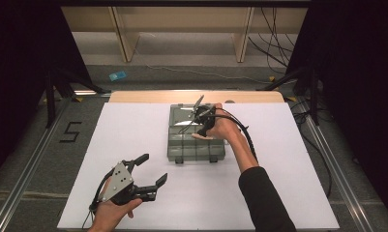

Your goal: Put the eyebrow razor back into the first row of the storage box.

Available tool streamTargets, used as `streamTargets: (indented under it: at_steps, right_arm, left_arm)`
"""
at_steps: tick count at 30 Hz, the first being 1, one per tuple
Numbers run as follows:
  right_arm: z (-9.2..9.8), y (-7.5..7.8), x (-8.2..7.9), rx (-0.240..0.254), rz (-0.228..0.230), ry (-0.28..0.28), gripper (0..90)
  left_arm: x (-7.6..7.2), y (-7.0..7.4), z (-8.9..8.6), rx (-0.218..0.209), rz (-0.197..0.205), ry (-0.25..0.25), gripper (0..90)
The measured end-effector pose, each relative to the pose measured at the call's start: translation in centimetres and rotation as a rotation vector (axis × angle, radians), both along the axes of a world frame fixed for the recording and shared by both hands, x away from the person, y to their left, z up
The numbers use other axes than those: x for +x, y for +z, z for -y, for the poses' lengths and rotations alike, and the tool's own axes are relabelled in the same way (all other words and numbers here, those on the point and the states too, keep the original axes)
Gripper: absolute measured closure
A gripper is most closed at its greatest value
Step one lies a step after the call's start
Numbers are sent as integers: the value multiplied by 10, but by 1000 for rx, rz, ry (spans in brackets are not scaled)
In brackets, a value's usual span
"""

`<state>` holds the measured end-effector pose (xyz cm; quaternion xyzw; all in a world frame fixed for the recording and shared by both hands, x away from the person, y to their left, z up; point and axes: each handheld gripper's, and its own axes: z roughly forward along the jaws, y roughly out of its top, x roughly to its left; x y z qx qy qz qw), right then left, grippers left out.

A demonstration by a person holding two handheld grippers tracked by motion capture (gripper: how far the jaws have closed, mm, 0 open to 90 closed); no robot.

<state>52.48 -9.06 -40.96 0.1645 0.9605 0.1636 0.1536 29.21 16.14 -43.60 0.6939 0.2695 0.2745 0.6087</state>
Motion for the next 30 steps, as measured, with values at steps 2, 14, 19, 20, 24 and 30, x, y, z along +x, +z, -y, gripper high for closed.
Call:
streamTargets:
  at_steps: [2, 14, 19, 20, 24, 30]
  right_arm:
    - [2, 3, -2, 8, 13, -5, 510]
    - [11, 23, -16, 80, 61, -35, 415]
    - [17, 26, -22, 97, 83, -42, 383]
    - [18, 27, -24, 105, 83, -47, 381]
    - [23, 30, -31, 116, 101, -52, 367]
    - [31, 38, -45, 134, 120, -28, 362]
  left_arm:
    - [0, 0, 0, 4, 1, 0, 163]
    - [0, 0, 0, 2, -2, 2, 163]
    - [0, 0, 0, 8, -2, 1, 163]
    - [0, -1, 0, 9, -2, 1, 163]
    - [0, 0, 0, 2, -2, 3, 163]
    - [0, -1, 0, 9, -2, 3, 163]
